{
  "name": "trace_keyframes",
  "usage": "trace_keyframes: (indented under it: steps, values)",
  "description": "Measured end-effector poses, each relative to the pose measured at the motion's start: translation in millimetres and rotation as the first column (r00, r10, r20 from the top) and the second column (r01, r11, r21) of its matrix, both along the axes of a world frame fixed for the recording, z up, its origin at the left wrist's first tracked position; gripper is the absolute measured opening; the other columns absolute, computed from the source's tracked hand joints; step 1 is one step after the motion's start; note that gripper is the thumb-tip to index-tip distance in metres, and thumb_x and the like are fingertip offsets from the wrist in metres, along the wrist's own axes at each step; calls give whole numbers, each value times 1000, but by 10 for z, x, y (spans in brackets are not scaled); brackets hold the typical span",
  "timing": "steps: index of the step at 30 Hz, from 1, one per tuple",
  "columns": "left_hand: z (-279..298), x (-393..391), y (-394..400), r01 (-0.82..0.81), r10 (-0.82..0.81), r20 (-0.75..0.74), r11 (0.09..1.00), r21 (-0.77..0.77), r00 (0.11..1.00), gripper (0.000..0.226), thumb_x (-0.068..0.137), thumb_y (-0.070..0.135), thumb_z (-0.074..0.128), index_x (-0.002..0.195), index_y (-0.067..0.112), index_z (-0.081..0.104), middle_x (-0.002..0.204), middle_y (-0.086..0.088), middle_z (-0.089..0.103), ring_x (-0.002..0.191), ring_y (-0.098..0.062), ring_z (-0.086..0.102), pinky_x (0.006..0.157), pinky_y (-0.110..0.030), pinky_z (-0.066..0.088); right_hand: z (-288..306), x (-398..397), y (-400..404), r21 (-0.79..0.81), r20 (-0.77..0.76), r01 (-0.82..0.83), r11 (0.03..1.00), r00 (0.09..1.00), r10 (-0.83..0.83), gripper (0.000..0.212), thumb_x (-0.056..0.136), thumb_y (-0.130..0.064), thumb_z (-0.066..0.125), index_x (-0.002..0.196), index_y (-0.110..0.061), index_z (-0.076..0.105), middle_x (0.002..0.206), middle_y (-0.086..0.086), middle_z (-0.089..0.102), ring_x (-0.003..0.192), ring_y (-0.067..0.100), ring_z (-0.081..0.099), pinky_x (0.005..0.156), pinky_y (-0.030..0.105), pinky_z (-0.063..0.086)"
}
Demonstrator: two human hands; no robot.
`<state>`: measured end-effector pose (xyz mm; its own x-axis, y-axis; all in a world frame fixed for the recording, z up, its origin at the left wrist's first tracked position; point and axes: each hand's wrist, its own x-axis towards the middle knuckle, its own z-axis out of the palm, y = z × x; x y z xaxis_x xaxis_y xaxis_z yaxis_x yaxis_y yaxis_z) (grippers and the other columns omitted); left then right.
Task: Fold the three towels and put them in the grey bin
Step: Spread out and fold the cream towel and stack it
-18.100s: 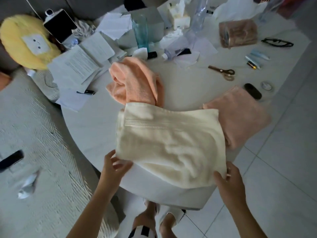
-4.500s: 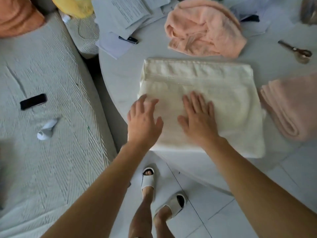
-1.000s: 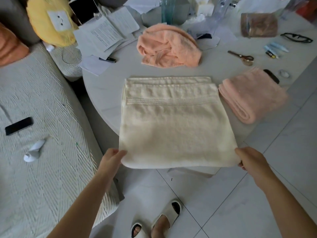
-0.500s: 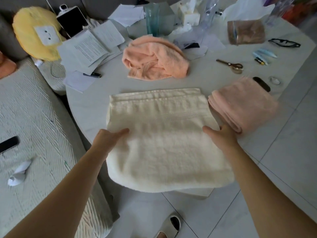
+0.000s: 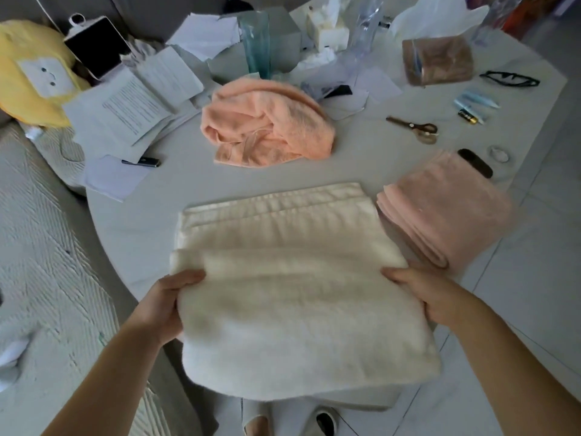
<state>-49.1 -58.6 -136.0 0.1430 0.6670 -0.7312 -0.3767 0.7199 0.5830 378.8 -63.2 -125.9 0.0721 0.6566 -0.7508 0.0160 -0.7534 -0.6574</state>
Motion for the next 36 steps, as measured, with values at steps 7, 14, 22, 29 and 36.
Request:
trace_keyframes:
  steps: [7, 14, 22, 29, 36]
  values:
    - [21, -284, 335, 91, -91, 35, 996, -5, 995, 57, 85, 40, 71, 128, 4, 66, 122, -24, 69, 110, -40, 68, 86, -51, 57, 226, -117, 171, 70, 463, -196, 978, 875, 142, 4, 83, -20, 73, 82, -23, 72, 72, -10, 76, 64, -4, 69, 54, 17, 49]
    - [150, -205, 1048, 526, -2, -942, 830, 186, 336, 59, 77, 31, 84, 129, 28, 56, 106, -2, 59, 83, -22, 62, 73, -34, 47, 257, -686, 859, 103, 912, -584, 806, 379, 159, 51, 85, -16, 63, 134, -8, 51, 133, 13, 57, 126, 34, 50, 102, 44, 43]
    - [244, -130, 1123, 832, 43, -994, 545, 105, 98, 17, 84, 29, 78, 91, 18, 68, 92, 2, 64, 91, -28, 61, 79, -42, 49, 295, -674, 1209, -24, 962, -737, 675, 167, 217, 23, 82, -22, 72, 104, -15, 71, 102, 11, 68, 98, 36, 61, 87, 43, 44]
    - [238, -10, 1426, 654, 128, -962, 711, 259, 243, 12, 91, 22, 70, 95, 14, 61, 88, -2, 67, 85, -29, 60, 73, -38, 47, 338, -563, 1565, 146, 939, -702, 697, 321, 127, 18, 87, -13, 64, 104, -13, 71, 106, 14, 61, 102, 35, 57, 87, 43, 48]
    - [70, 106, 1639, 737, 129, -991, 667, 112, 34, 15, 93, 18, 62, 104, 8, 62, 111, -12, 64, 105, -38, 53, 86, -45, 40, 167, -562, 1706, 160, 967, -776, 610, 248, 62, 15, 89, -9, 58, 101, -6, 67, 105, 16, 66, 99, 39, 57, 87, 45, 46]
